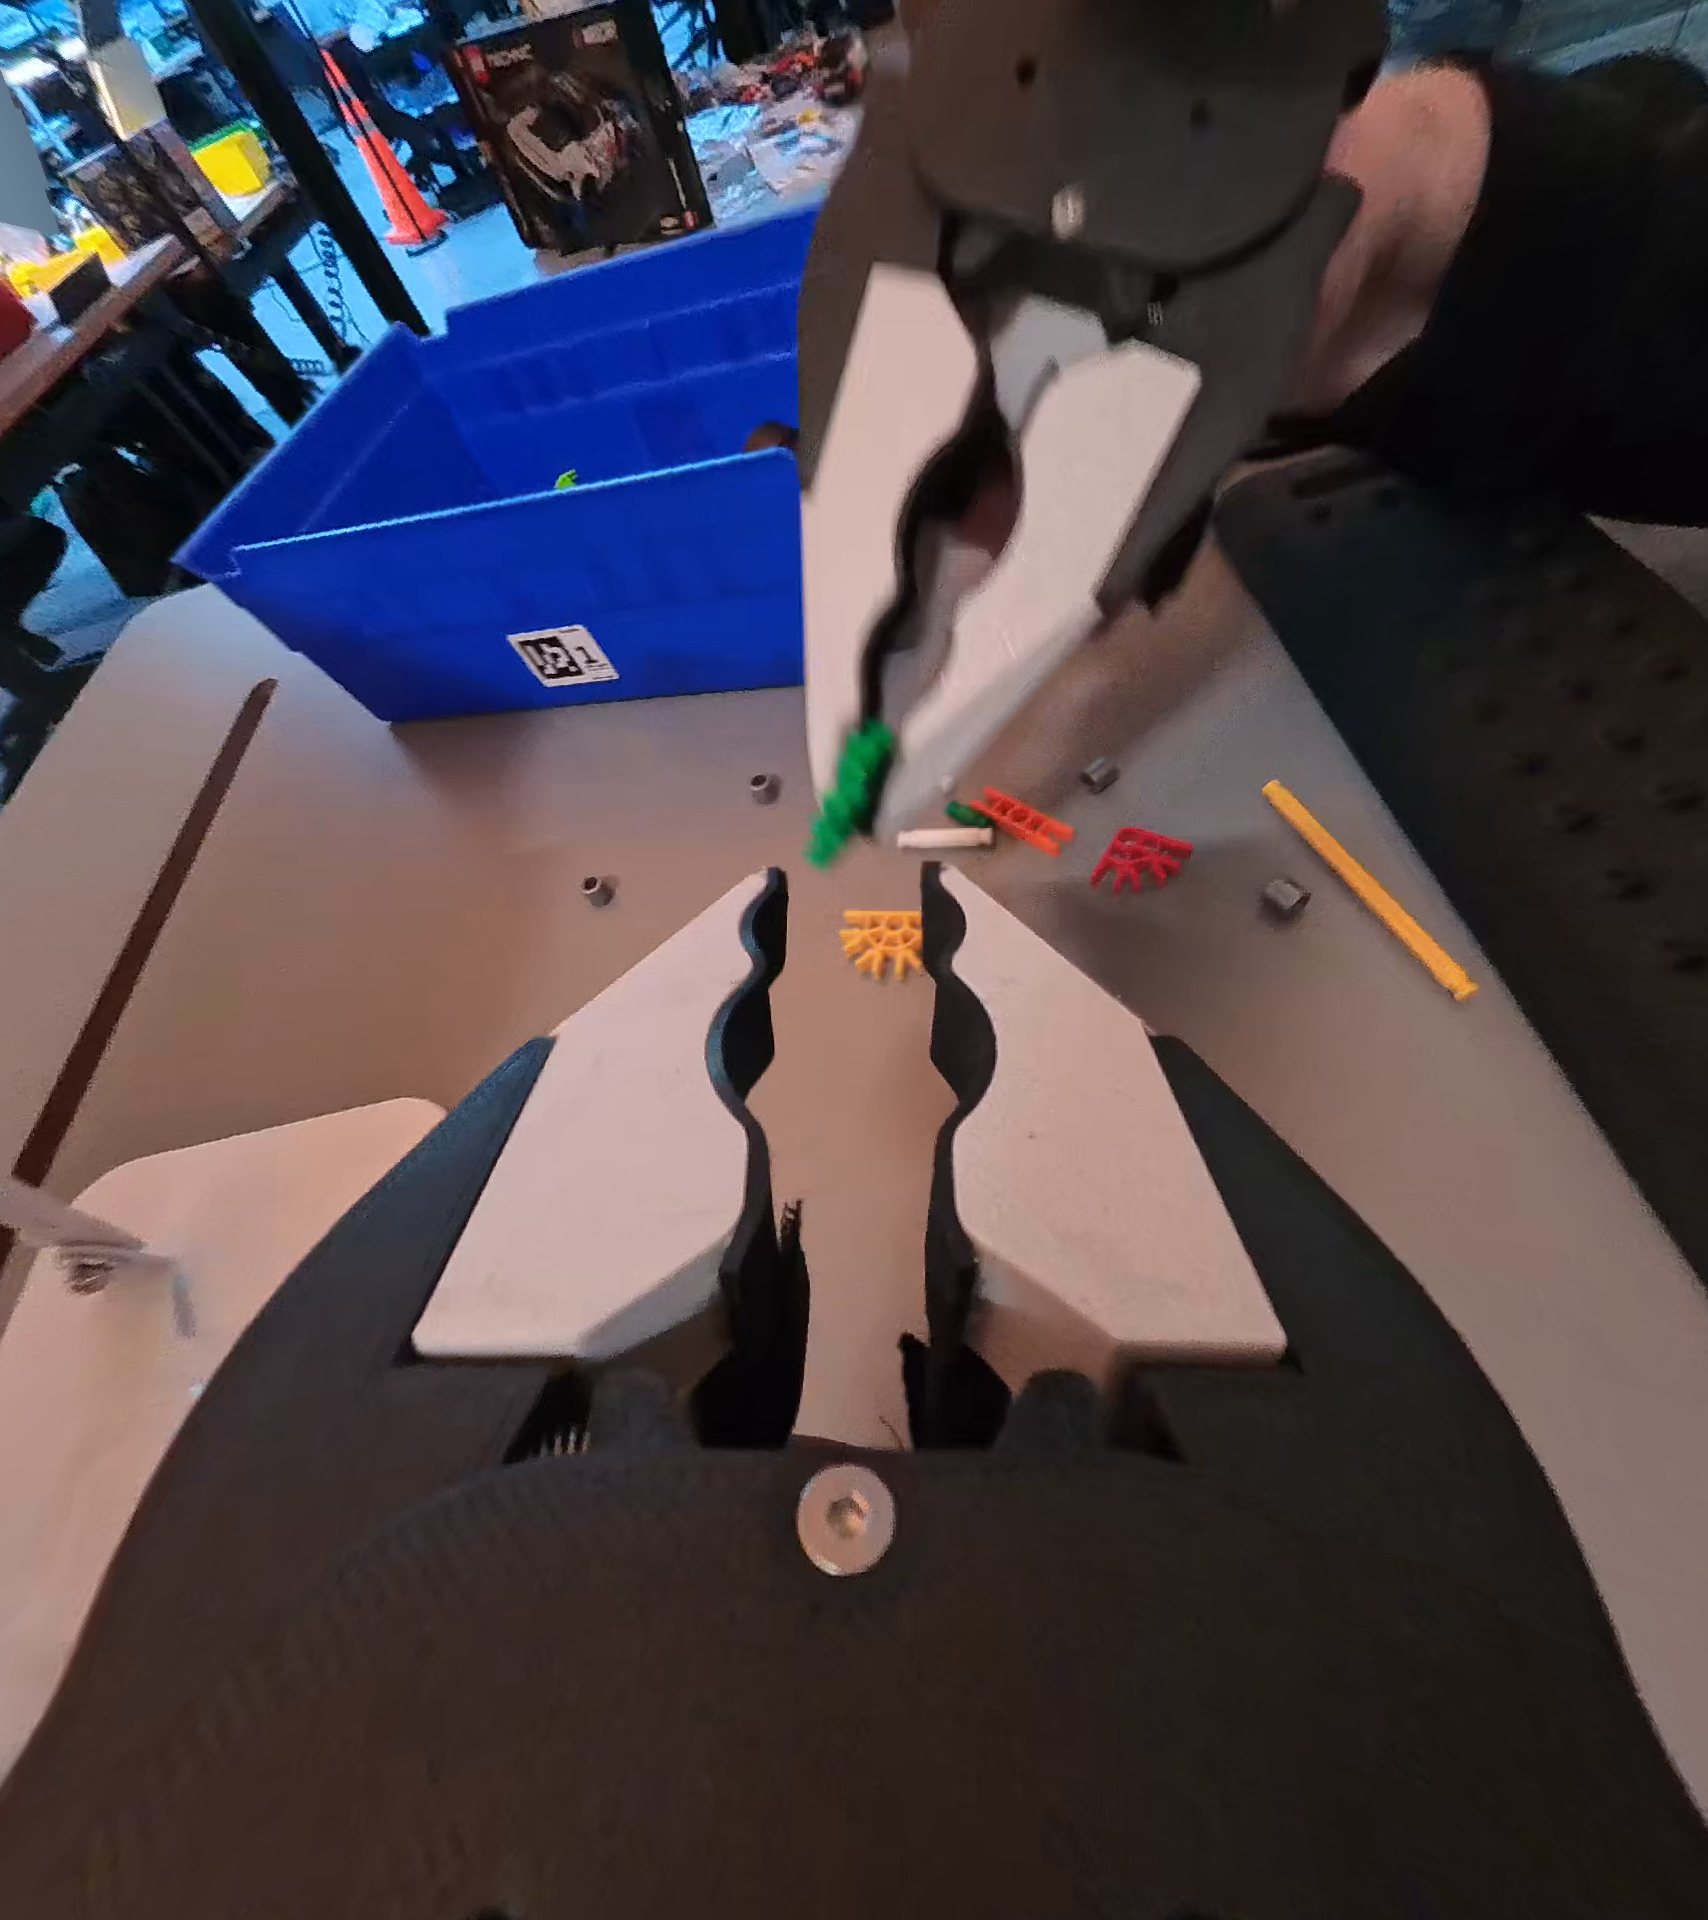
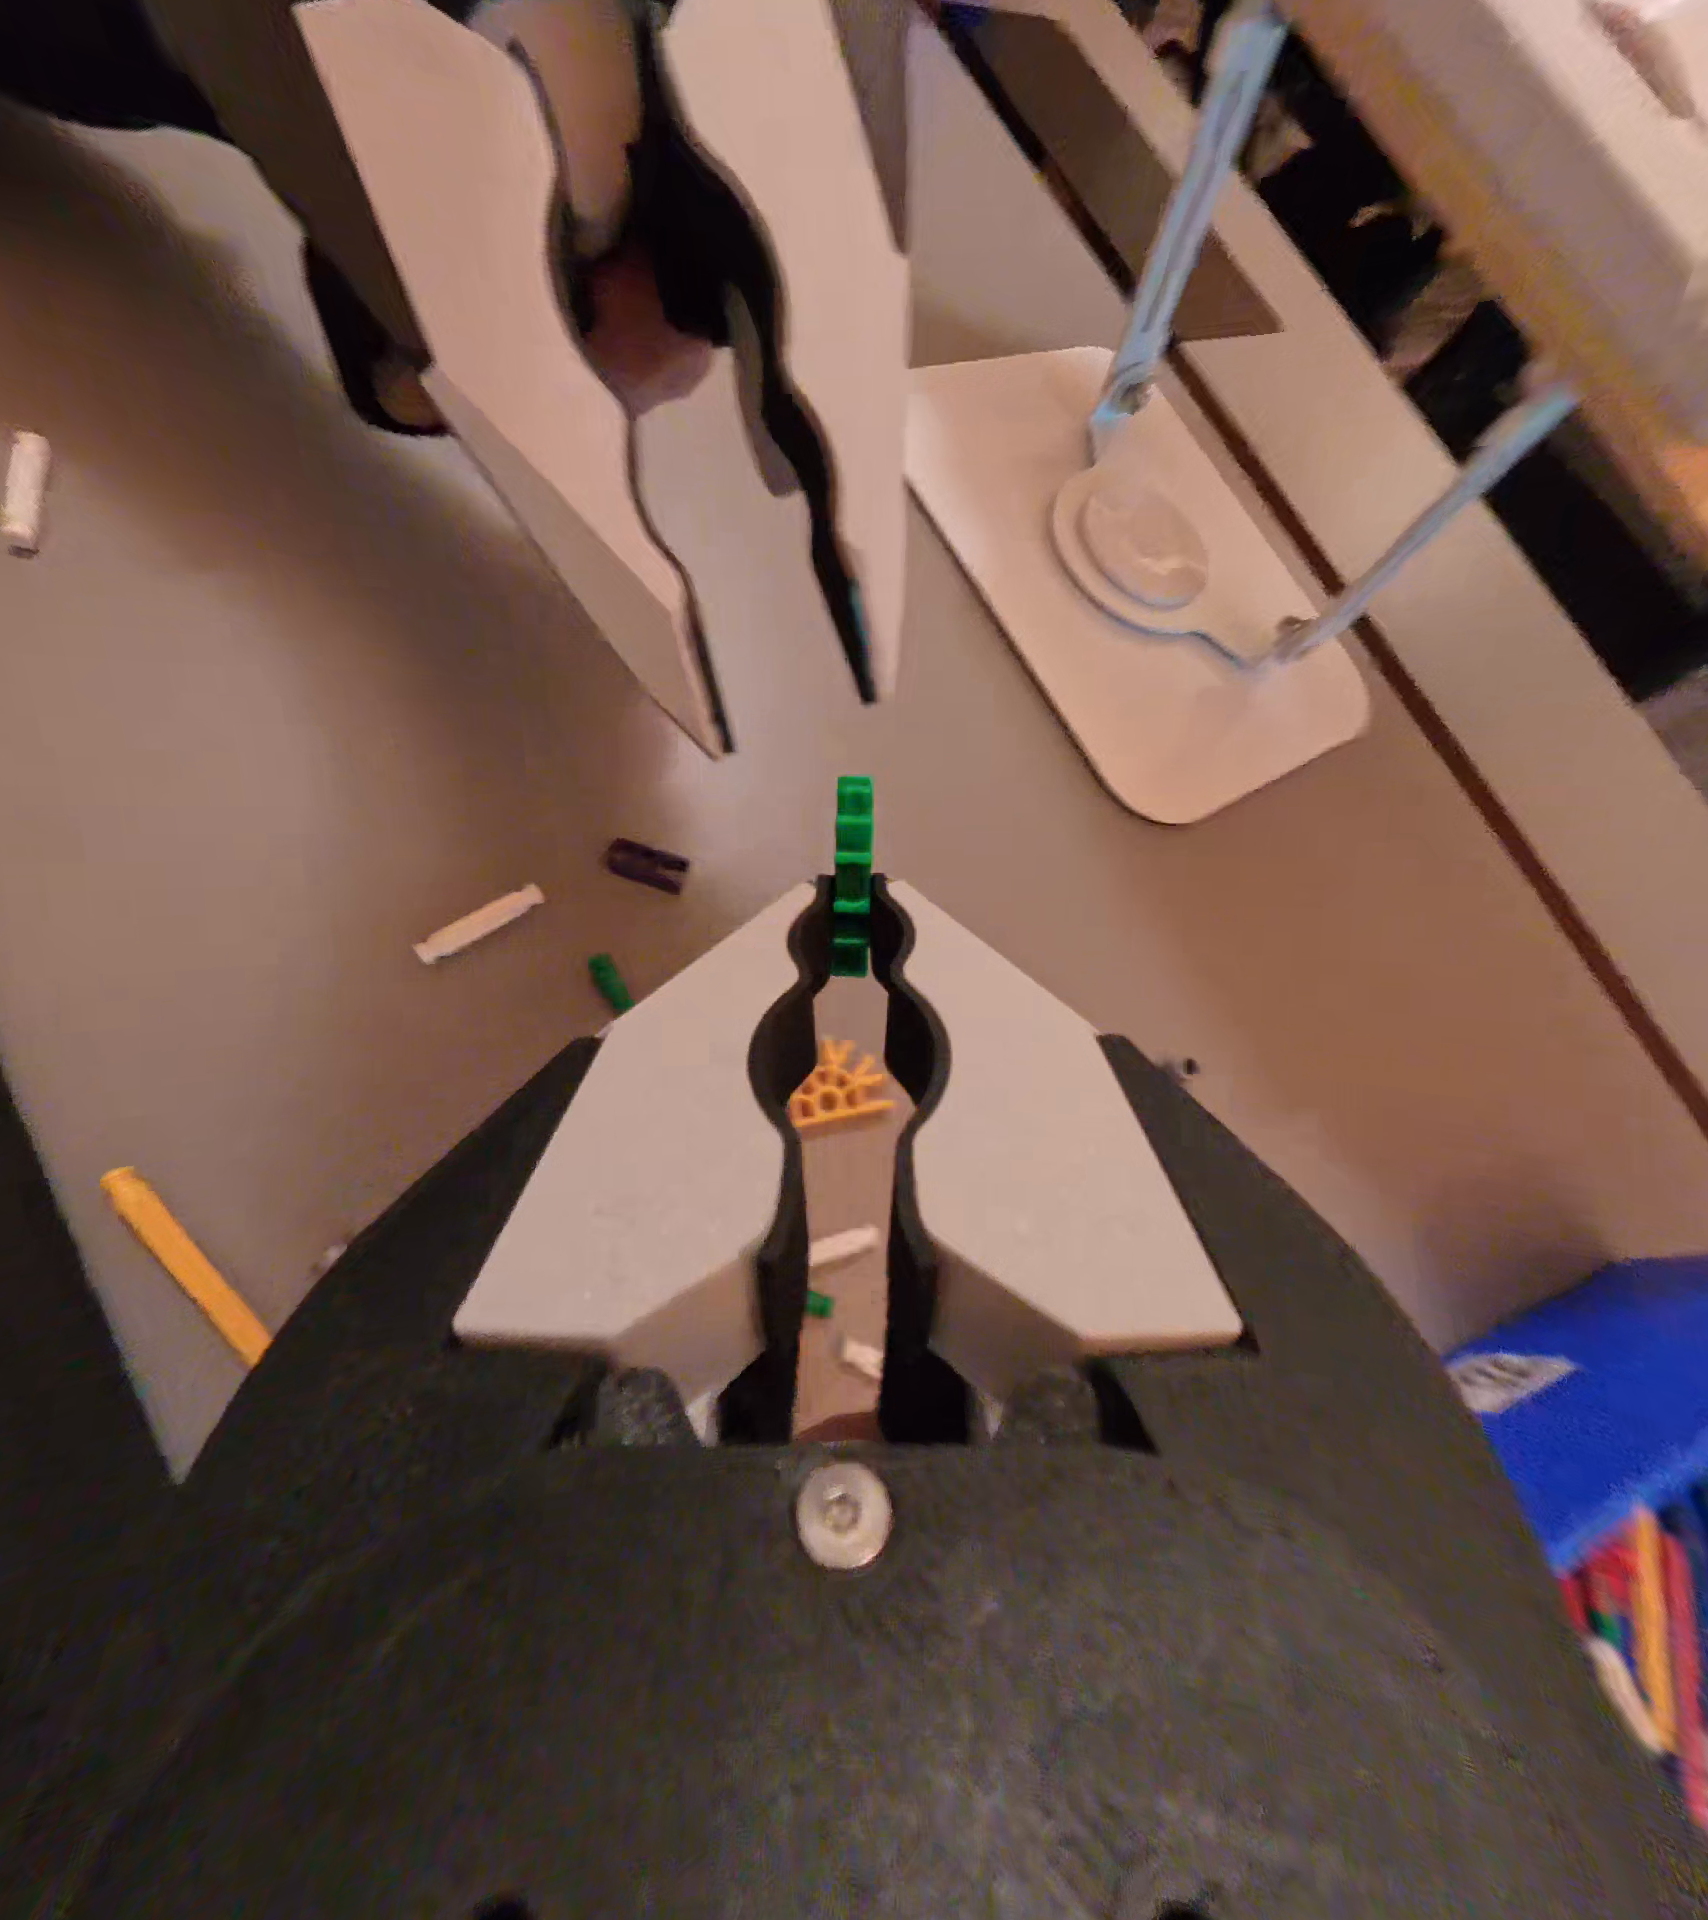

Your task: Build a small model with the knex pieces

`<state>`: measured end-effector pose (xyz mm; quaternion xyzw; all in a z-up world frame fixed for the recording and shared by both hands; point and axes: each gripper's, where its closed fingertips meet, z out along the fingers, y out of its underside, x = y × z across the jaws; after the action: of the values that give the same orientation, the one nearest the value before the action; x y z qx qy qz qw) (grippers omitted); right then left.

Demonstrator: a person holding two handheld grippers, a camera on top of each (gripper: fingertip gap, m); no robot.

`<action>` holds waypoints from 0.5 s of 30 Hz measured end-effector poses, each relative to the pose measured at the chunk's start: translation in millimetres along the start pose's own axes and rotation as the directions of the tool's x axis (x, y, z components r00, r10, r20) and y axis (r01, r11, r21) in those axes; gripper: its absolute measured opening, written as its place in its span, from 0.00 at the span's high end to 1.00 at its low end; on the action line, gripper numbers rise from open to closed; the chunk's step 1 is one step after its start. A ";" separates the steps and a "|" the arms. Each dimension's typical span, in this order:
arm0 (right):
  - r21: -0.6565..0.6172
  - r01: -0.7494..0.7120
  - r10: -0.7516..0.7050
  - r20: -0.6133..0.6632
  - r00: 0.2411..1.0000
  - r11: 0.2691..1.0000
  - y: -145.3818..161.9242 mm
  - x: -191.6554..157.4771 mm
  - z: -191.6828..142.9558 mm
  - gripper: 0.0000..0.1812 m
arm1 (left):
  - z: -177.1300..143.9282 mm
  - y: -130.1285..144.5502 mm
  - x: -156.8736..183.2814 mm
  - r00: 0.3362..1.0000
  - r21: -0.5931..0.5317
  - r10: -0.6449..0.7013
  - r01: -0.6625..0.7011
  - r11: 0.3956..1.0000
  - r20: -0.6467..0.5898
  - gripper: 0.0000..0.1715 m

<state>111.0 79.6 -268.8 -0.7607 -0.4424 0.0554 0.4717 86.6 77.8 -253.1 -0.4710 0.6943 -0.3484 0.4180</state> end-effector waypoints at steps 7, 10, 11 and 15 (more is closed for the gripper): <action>-0.082 -0.072 0.002 -0.640 0.768 0.994 33.8 148.9 -101.5 0.98 | -10.6 3.7 -11.7 0.998 -0.045 0.043 -0.041 0.998 0.043 0.85; -0.149 -0.258 0.080 -0.706 0.704 0.955 78.7 174.5 -118.3 0.72 | -5.2 16.3 -13.6 0.994 -0.122 0.088 -0.079 0.989 0.067 0.86; -0.157 -0.288 0.091 -0.720 0.688 0.945 87.5 178.1 -121.5 0.68 | -2.7 21.2 -14.2 0.994 -0.148 0.081 -0.070 0.987 0.070 0.85; -0.130 -0.226 0.060 -0.734 0.677 0.965 77.2 172.5 -124.0 0.73 | 2.8 49.0 -5.9 1.000 -0.262 0.006 -0.006 0.965 -0.002 0.82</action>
<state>325.0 109.2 -202.4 -0.7983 -0.1627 -0.2591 0.5188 72.6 98.5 -295.7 -0.5199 0.7358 -0.2525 0.3528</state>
